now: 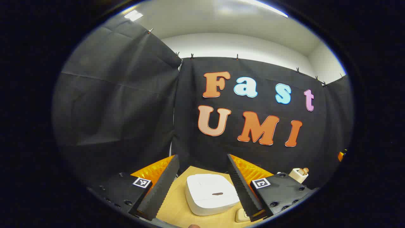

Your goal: Close the left gripper, press the button to open the rice cooker; take a wooden spoon from the chopstick holder with the right hand, scoop a spoonful of rice and pour it into the rice cooker, then put the wooden spoon back into the chopstick holder.

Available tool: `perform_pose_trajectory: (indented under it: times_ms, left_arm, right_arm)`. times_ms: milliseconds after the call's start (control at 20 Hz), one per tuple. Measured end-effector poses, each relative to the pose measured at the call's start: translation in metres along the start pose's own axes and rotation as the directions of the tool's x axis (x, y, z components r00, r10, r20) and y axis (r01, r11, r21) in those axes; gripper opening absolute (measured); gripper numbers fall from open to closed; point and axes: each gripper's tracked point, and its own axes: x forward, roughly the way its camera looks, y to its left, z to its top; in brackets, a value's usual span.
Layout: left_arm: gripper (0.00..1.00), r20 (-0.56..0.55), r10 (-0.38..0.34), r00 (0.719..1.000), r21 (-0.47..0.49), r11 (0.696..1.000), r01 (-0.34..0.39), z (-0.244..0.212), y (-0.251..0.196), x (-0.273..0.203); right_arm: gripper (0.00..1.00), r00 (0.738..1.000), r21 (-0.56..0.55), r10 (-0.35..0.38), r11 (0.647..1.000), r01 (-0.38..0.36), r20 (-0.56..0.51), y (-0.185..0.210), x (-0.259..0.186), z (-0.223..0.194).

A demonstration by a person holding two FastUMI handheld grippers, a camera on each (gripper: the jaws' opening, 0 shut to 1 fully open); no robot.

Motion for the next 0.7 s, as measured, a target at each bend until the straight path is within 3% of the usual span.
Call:
perform_pose_trajectory:
  times_ms: [700]
  left_arm:
    - [0.97,0.031,0.011,0.999,0.062,0.998,-0.013,0.005,0.0042,-0.0052]
  right_arm:
    - [0.95,1.0,-0.018,-0.025,1.0,0.025,-0.017,-0.0083,-0.0064,-0.0051]
